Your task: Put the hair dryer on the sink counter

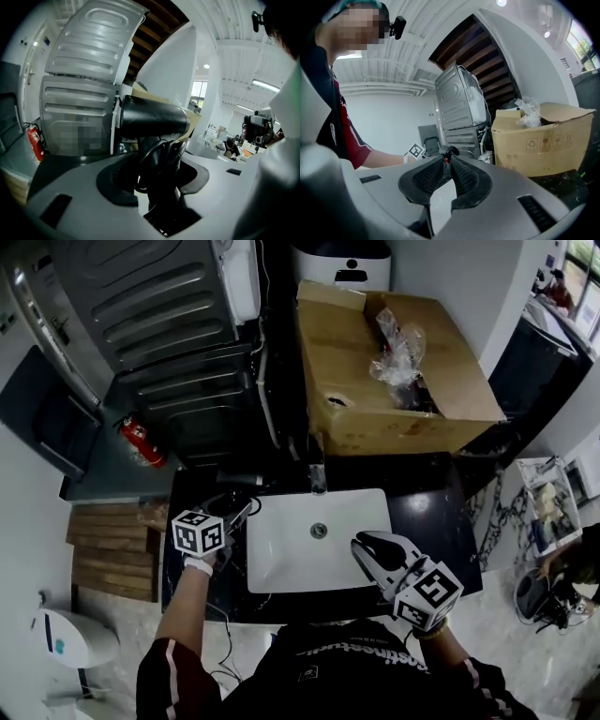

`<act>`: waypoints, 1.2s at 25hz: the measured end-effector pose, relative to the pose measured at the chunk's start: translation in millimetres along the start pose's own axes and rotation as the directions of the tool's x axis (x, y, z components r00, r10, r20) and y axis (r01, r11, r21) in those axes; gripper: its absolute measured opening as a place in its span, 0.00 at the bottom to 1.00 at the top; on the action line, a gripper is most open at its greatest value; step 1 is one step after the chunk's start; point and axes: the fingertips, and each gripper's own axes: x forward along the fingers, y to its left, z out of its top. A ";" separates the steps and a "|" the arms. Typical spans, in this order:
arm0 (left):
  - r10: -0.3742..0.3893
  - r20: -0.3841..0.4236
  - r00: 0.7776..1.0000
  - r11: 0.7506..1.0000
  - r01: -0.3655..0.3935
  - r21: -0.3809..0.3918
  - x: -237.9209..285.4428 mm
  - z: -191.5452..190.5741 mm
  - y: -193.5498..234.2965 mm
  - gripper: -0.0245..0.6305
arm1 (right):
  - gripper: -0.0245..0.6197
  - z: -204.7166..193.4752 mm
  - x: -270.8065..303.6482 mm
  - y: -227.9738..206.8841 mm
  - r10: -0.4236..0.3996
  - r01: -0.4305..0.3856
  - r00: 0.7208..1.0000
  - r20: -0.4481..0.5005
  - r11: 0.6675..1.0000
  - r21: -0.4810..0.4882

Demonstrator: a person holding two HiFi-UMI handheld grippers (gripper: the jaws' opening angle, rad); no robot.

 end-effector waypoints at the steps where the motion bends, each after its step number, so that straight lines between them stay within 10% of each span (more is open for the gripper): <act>1: -0.003 -0.036 0.999 1.000 0.002 -0.020 8.2 -6.8 9.8 0.35 | 0.16 -2.0 0.8 -0.6 0.002 -0.002 1.000 -0.001 1.000 0.005; 16: -0.048 -0.458 0.888 0.981 -0.046 -0.191 68.1 -97.6 75.7 0.35 | 0.16 -35.9 0.1 -15.9 -0.038 0.044 0.994 -0.105 0.997 0.063; 30: -0.038 -0.500 0.865 0.979 -0.067 -0.190 72.1 -114.0 84.2 0.37 | 0.16 -47.1 1.4 -14.0 -0.020 0.030 0.993 -0.117 0.996 0.084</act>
